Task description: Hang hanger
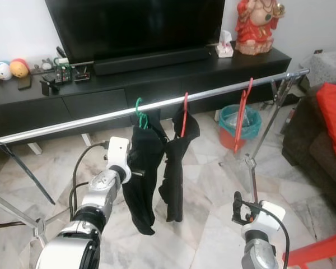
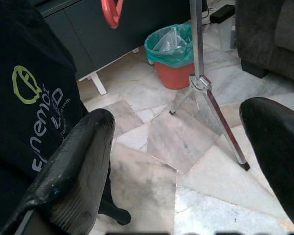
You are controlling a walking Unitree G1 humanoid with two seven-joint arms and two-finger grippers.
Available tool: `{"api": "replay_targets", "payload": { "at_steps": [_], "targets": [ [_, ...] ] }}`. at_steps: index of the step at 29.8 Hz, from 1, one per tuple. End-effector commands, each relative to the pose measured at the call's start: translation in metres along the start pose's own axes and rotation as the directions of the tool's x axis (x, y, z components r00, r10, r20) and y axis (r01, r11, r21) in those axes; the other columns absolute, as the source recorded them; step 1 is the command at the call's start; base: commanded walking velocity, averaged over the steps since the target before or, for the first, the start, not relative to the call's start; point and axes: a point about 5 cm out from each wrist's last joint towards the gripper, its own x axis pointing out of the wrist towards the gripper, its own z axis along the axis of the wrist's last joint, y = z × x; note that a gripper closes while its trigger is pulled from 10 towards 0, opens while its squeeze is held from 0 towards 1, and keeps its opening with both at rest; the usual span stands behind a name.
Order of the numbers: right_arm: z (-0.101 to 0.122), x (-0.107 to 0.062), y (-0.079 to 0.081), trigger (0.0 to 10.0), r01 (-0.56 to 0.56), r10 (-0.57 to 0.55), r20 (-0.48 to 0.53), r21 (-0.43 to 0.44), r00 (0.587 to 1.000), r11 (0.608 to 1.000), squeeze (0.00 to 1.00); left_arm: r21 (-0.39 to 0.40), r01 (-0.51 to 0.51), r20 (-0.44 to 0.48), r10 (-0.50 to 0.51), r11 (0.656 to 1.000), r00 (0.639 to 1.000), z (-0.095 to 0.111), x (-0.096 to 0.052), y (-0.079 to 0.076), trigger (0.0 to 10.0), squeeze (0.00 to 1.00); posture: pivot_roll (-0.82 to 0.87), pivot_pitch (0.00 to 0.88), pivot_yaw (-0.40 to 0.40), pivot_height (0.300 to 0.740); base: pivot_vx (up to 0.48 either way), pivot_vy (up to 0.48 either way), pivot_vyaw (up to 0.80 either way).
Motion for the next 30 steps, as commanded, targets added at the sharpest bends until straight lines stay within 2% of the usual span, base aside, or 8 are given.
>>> {"api": "replay_targets", "payload": {
  "at_steps": [1,10,14,21,30],
  "targets": [
    [0.003,0.001,0.003,10.0,-0.002,0.002,0.013,0.006,1.000,1.000,0.00,0.031,0.001,0.002,-0.001,1.000,1.000,0.010,0.006,-0.003,10.0,0.00,-0.05,0.000,0.065,0.740,0.000,0.000,0.00],
    [0.003,0.002,0.003,10.0,-0.005,0.005,0.012,0.007,1.000,1.000,0.00,0.017,-0.115,-0.065,0.116,0.993,0.991,0.014,0.012,0.002,10.0,0.00,-0.06,0.000,0.065,0.740,0.000,0.000,0.00],
    [0.004,0.002,0.002,10.0,-0.006,0.006,0.012,0.006,1.000,1.000,0.00,-0.001,-0.147,-0.059,0.146,0.989,0.987,0.020,0.014,0.002,10.0,0.00,-0.06,0.000,0.060,0.740,0.000,0.000,0.00],
    [0.005,0.002,0.002,10.0,-0.012,0.012,0.020,0.001,1.000,1.000,0.00,-0.010,-0.168,-0.057,0.168,0.986,0.984,0.027,0.018,-0.001,10.0,0.00,-0.07,0.000,0.058,0.740,0.000,0.000,0.00],
    [0.004,-0.001,0.000,10.0,-0.009,0.009,0.022,0.002,1.000,1.000,0.00,0.005,-0.220,-0.110,0.219,0.976,0.970,0.027,0.018,0.004,10.0,0.00,-0.07,0.000,0.058,0.740,0.000,0.000,0.00]
  ]
}}
